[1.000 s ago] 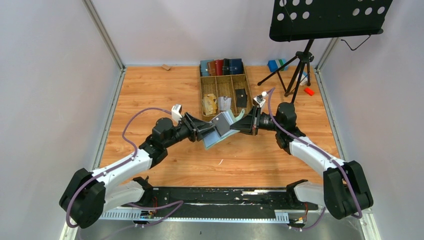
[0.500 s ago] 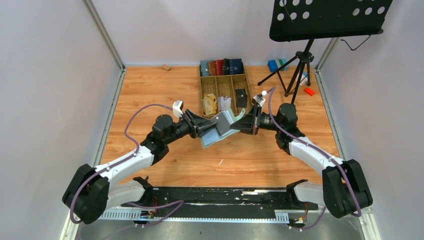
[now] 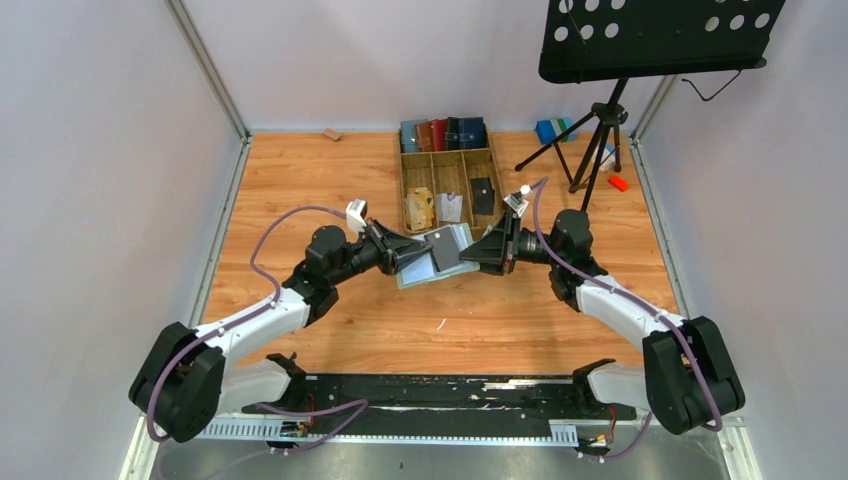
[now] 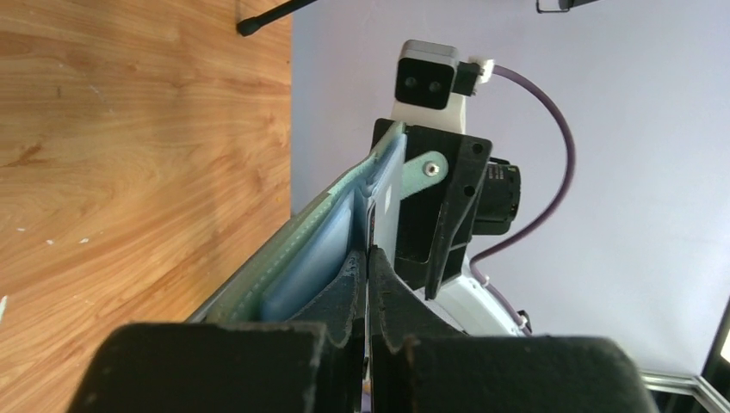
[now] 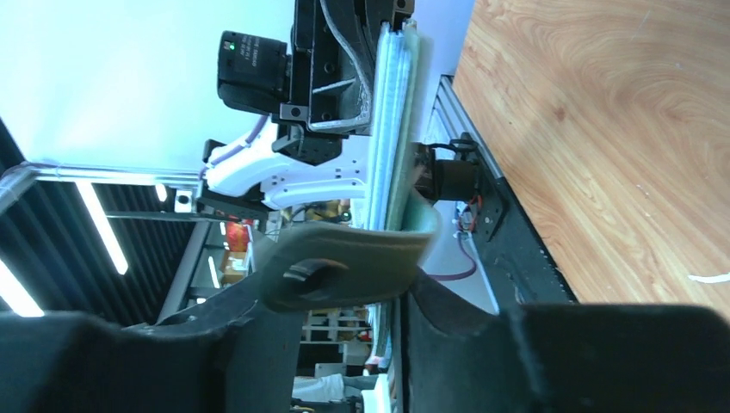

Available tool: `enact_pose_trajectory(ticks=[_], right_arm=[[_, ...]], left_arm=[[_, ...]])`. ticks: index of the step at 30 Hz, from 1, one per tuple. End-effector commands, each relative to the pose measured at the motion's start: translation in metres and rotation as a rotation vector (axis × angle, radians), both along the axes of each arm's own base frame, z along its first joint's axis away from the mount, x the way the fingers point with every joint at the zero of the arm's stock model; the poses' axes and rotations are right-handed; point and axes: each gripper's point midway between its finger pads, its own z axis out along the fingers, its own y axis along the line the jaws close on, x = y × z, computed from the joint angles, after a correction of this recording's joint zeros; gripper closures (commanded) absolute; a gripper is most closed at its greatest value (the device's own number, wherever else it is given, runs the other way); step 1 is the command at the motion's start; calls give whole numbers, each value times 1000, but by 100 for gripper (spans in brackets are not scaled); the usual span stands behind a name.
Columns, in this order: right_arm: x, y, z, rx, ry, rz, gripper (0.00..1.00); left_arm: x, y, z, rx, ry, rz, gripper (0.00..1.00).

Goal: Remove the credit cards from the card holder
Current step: Remove the credit card from the card holder.

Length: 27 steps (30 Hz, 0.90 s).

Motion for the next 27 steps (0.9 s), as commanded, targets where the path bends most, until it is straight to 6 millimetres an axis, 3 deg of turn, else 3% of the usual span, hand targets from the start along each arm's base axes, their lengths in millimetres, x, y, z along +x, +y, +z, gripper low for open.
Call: enact_pose_trajectory(ticks=[1,4,8,13,18,23,27], right_arm=[[-4,1,11,-42,-120,14,53],[-3,2,14,-47,-134,14,48],[0,3,15,-40,-132,11,48],[0,3,16,-29,-129,8,66],[1,0,15,-41,-132,-14,72],[5,-7,12,-68,-138,-46,66],[6,-8,13,-68,-140,-51,67]], left_arm=[[-5,-1,27,11,-99,-37,100],[-11,-6,31,37,-127,-93,100],[-15,-9,40,27,-151,-130,100],[-19,-11,44,8,-155,-159,100],[-21,-8,39,21,-146,-157,100],[-25,-3,33,32,-136,-166,100],[-29,-1,31,51,-132,-178,100]])
